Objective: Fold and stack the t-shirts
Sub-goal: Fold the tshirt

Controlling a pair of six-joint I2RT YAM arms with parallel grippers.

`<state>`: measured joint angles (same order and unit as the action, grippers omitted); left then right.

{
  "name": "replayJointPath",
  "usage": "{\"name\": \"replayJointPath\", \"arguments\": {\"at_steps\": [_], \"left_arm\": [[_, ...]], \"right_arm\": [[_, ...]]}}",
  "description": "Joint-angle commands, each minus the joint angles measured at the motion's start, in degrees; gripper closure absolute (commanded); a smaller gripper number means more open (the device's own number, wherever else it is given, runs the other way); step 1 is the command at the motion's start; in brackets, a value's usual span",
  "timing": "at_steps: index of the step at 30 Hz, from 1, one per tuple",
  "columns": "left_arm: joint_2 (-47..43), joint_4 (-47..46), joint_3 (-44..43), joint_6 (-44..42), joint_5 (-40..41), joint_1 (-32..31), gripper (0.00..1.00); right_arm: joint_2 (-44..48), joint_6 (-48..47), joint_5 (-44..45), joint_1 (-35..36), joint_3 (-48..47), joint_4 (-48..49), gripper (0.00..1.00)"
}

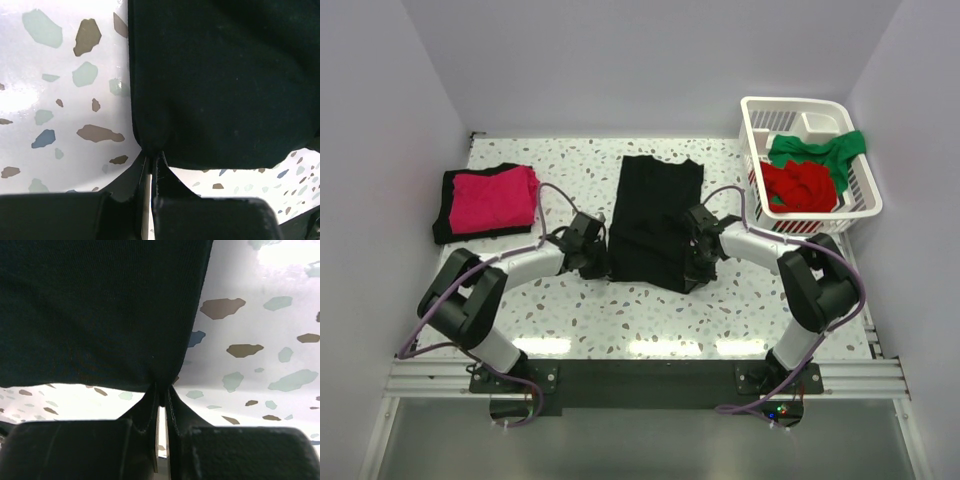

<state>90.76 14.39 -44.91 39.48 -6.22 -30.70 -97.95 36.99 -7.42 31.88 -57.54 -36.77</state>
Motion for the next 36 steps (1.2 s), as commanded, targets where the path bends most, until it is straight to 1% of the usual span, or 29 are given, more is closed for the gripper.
{"name": "replayJointPath", "arguments": {"at_steps": [1, 4, 8, 14, 19, 20, 23, 26, 30, 32, 36], "left_arm": [[0.7, 3.6, 0.2, -0.6, 1.5, -0.9, 1.00], [-2.9, 5.7, -0.4, -0.9, 2.5, -0.9, 1.00], [-10.5, 7.3, -0.3, 0.1, 2.2, -1.0, 1.00], [-17.4, 10.3, -0.7, 2.4, 0.2, -1.8, 1.00], [-21.2, 15.7, -0.9, 3.1, 0.3, -4.1, 1.00], [-23.2, 16.6, -0.7, 3.3, 0.2, -4.4, 1.00], [-26.8, 20.8, 0.2, 3.6, -0.7, -4.9, 1.00], [-31.0, 25.1, 1.5, 4.3, -2.4, -5.8, 1.00], [-37.2, 30.2, 2.2, 8.6, -4.0, -8.1, 1.00], [-40.7, 32.3, 1.9, 11.2, -4.1, -9.0, 1.00], [-43.9, 34.1, -1.2, 13.6, -4.1, -10.1, 1.00]], "right_arm": [[1.0, -1.6, 1.5, 0.4, -2.5, -3.1, 1.00], [3.3, -2.4, 3.6, 0.4, -4.0, -6.3, 1.00], [7.2, -2.8, 5.6, 0.4, -5.7, -10.9, 1.00], [12.9, -1.8, 4.8, 0.3, -5.2, -13.8, 1.00], [16.8, -1.1, 3.5, 0.6, -4.5, -16.7, 1.00], [17.4, -1.0, 3.2, 0.9, -4.4, -18.3, 1.00], [20.8, -0.9, 3.5, 2.3, -4.1, -21.9, 1.00], [24.2, 0.5, 3.7, 5.4, -3.3, -25.7, 1.00], [29.6, 5.9, 3.8, 10.9, -1.8, -30.2, 1.00], [33.3, 7.9, 3.8, 12.5, -1.6, -32.5, 1.00], [37.8, 11.5, 4.7, 12.7, -4.0, -34.7, 1.00]]}}
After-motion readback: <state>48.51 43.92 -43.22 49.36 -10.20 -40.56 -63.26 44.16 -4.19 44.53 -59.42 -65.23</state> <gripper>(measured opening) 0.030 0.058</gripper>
